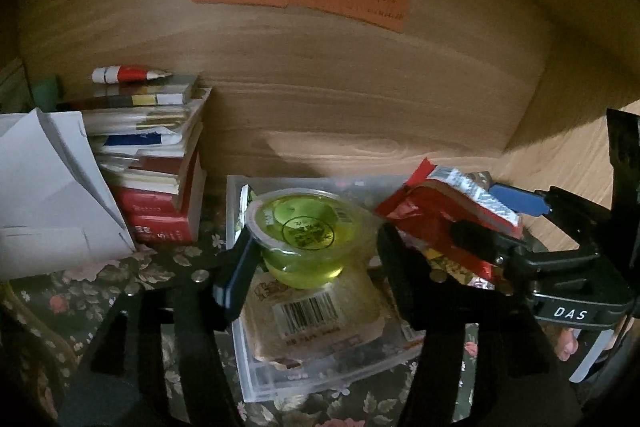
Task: Organize snacks
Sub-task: 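Carry the jelly cup and red chip bag into the clear box and release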
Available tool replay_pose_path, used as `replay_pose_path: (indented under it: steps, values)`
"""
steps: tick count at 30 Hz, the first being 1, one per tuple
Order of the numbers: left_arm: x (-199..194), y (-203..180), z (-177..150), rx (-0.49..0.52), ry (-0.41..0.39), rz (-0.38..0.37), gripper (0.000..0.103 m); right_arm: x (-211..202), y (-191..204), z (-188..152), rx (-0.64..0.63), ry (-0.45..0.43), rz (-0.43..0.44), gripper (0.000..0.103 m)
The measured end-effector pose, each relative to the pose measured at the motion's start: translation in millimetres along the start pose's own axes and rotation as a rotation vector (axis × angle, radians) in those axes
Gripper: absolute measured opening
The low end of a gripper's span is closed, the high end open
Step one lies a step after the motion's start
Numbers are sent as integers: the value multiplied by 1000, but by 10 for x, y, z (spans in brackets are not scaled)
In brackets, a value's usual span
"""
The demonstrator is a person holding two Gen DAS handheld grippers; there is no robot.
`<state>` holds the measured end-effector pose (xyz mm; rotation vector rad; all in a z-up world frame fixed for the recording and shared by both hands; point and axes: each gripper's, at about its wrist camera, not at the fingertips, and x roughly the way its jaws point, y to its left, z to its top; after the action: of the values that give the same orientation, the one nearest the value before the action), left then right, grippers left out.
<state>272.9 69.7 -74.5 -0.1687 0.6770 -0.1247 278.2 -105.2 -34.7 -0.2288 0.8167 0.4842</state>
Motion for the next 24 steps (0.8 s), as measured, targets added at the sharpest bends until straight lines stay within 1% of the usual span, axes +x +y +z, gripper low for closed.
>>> replay_pose_path:
  steps: [2,3,6,8,11,14,17,21,24]
  values:
    - [-95,-23,-15,9,-24,9,66,-19,15,4,-3,-9,3,76]
    - [-126,-34,-13,12,-30,6,69,-41,17,2,-3,-17,6,77]
    - [-251,-67,-20,19,-56,4,72,-122,16,-5,1,-34,7,77]
    - [-324,-98,-41,37,-69,12,72,-190,11,-15,9,-48,12,77]
    - [-333,-106,-83,53,-66,26,73,-286,14,-40,11,-74,15,77]
    - [-328,-64,-148,42,-46,19,73,-366,31,-79,14,-90,20,77]
    - [-386,-40,-217,40,-43,19,73,-454,48,-133,18,-101,24,77]
    - [-581,-46,-295,49,-76,29,73,-565,90,-179,24,-127,20,77]
    - [-828,-104,-343,61,-130,45,73,-720,103,-220,37,-160,22,77]
